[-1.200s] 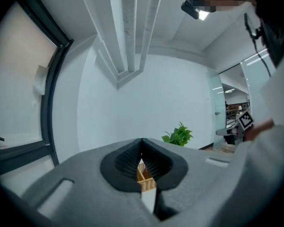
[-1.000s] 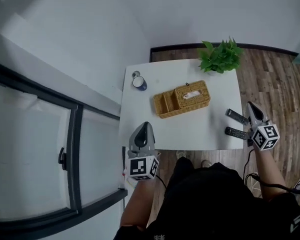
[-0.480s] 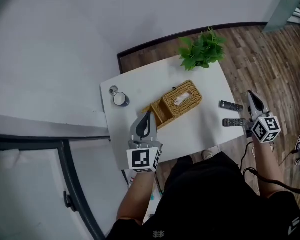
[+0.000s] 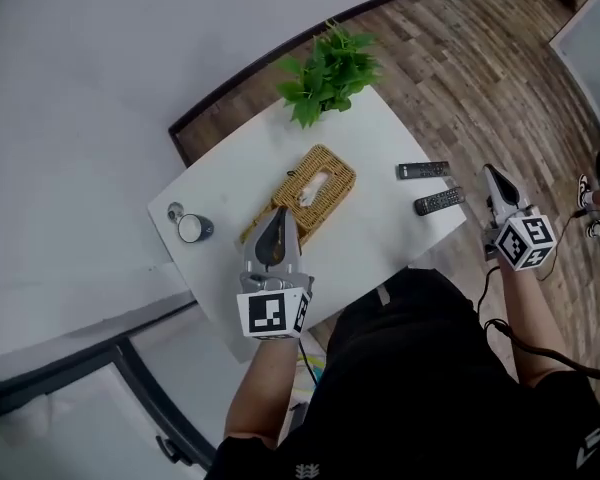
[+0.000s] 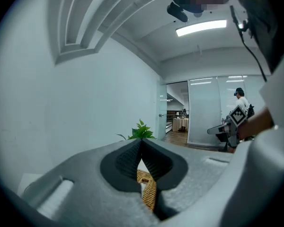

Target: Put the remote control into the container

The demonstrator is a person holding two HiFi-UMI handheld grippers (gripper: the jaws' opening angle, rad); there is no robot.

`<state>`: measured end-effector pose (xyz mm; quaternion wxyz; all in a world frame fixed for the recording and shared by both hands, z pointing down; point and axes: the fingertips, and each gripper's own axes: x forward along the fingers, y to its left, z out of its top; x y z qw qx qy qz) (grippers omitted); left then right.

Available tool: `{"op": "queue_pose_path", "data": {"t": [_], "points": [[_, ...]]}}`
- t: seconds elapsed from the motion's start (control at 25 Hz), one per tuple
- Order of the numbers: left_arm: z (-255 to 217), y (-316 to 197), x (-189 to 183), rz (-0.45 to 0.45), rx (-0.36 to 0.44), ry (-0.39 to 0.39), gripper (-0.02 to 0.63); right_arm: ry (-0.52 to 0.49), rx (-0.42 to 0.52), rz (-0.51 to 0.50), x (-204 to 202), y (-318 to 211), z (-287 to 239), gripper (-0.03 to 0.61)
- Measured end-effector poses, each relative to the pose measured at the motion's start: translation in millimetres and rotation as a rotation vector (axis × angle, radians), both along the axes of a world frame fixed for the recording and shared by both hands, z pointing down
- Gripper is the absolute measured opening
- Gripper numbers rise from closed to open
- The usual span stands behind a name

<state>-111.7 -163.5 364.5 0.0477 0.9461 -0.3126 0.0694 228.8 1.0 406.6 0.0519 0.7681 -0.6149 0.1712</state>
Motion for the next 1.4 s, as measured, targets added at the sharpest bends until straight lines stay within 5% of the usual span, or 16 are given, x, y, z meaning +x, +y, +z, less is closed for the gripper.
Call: {"op": "queue_pose_path", "data": {"t": [0.28, 0.48, 0.88, 1.4], "points": [[19.3, 13.9, 33.5, 0.032, 0.018, -0.067, 0.002, -0.071, -0.020, -0.022, 19.3, 4.1, 38.4, 0.002], [25.3, 19.9, 67.8, 0.067, -0.021, -0.067, 0.002, -0.121, -0.028, -0.152, 14.6, -1.7, 58.8, 0.003], [49.8, 11.6, 120.1, 0.097, -0.043, -0.097, 0.002, -0.187, -0.073, -0.148, 52.2, -2.7, 113.0, 0.006], [101.2, 14.0, 189.3, 0.190, -0.100, -0.176, 0.002, -0.419, -0.082, -0.267, 68.6, -18.8, 183.4, 0.117]]}}
